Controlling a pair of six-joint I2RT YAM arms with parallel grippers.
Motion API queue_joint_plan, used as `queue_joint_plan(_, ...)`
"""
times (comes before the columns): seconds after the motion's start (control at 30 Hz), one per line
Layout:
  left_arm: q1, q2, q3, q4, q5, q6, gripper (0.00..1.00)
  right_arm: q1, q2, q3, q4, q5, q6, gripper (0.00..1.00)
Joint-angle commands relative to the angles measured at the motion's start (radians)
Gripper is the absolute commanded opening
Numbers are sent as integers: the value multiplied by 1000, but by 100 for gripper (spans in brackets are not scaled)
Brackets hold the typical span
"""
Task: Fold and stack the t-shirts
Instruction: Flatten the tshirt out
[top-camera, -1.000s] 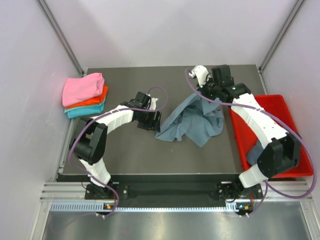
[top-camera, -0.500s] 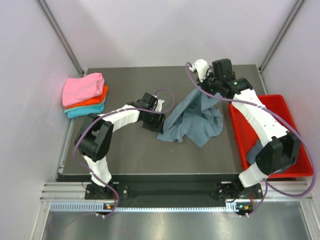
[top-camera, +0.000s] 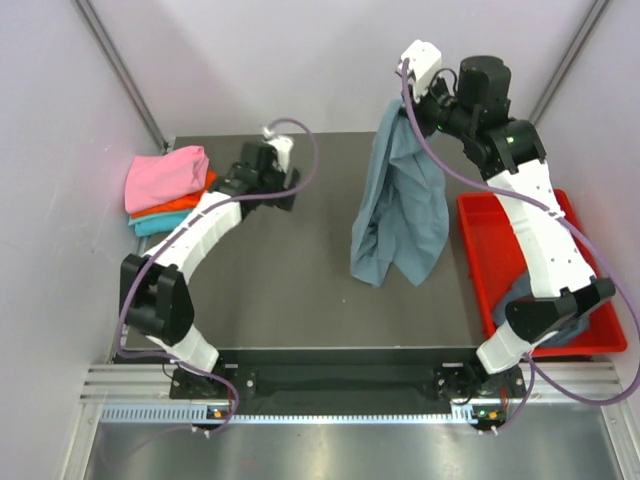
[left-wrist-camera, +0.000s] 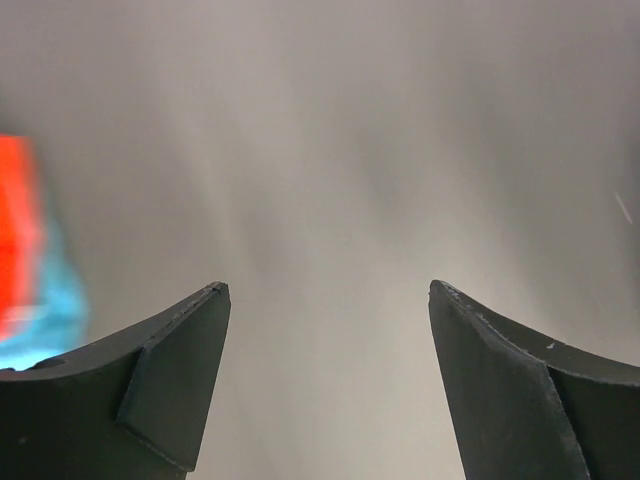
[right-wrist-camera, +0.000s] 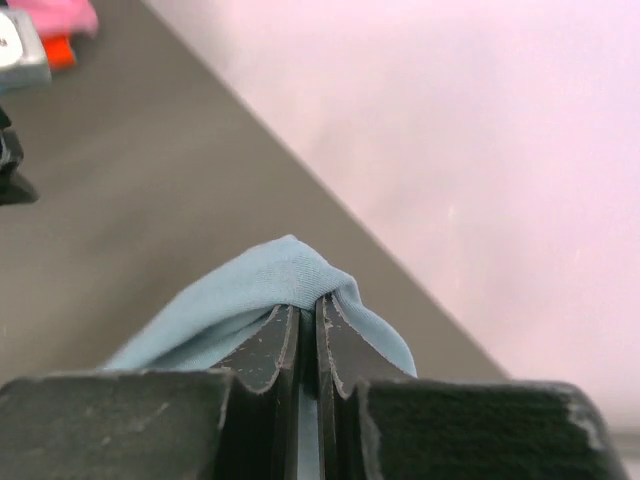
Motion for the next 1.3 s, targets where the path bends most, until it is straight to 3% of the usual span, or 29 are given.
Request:
queue_joint_plan(0.0, 102, -64, 68, 61, -95, 33, 86, 66, 62, 159, 99, -59, 43, 0)
queue_joint_plan(0.3, 137, -176, -52, 58, -18, -19, 85, 258, 113, 256, 340, -26, 27, 0)
queue_joint_plan(0.47, 175, -220, -113, 53, -4, -28, 85, 261, 137, 380, 524, 48, 147, 0)
queue_joint_plan(0.63, 193, -236, -139, 47, 5, -26, 84, 226, 130, 408, 618, 166, 41, 0)
queue_joint_plan(0.8, 195, -231, -144, 50, 35, -74, 84, 85, 64, 213, 592, 189, 39, 0)
queue_joint_plan(0.97, 195, -228, -147, 45, 43, -76, 83, 23, -66, -257, 559, 224, -43, 0)
queue_joint_plan(1.07, 195, -234, -166, 44, 40, -74, 84, 10, -105, -455, 521, 300, -89, 0)
queue_joint_plan(1.17, 195, -237, -182, 33, 62, -79, 83, 6, -116, -560, 458, 332, -86, 0)
queue_joint_plan(1.27, 190, -240, -198, 5, 217, -44, 81, 6, -99, -560, 388, 338, -42, 0)
